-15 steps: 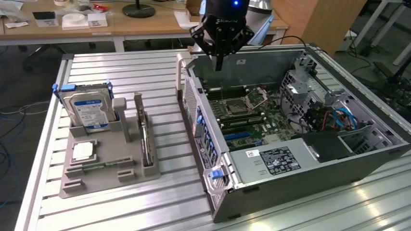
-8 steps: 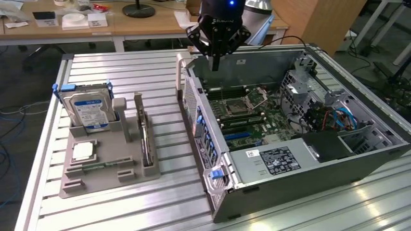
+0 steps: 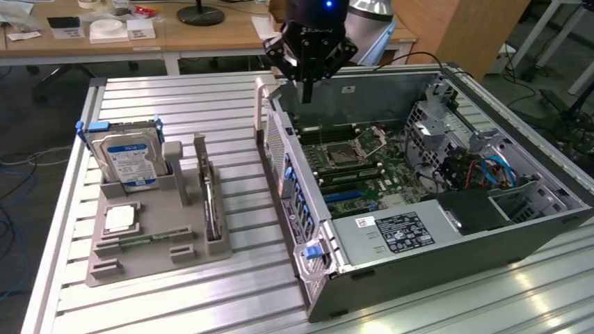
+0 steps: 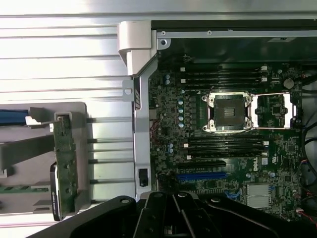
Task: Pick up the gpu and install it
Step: 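Reach for the gpu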
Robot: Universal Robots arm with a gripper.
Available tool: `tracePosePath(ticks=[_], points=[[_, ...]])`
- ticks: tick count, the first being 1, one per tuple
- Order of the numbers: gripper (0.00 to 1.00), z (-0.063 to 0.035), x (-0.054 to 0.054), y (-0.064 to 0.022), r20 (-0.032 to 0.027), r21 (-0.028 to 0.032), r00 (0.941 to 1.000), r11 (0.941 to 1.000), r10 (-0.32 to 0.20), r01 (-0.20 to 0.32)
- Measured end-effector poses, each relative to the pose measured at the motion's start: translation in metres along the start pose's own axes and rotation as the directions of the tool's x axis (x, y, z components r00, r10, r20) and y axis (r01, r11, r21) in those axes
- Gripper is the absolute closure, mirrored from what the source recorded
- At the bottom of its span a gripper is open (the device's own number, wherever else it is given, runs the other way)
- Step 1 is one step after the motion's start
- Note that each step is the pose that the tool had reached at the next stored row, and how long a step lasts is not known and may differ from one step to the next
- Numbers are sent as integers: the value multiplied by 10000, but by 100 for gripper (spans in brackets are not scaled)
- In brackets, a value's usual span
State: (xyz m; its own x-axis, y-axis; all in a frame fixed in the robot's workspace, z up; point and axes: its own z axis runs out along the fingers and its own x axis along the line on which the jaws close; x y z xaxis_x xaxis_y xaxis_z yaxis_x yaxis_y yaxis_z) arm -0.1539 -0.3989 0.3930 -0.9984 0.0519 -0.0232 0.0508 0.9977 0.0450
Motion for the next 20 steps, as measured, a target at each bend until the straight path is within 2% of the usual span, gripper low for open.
tracePosePath(ticks=[20], points=[[89,-4,171,-9,-1,-2,10000,10000,-36,36]])
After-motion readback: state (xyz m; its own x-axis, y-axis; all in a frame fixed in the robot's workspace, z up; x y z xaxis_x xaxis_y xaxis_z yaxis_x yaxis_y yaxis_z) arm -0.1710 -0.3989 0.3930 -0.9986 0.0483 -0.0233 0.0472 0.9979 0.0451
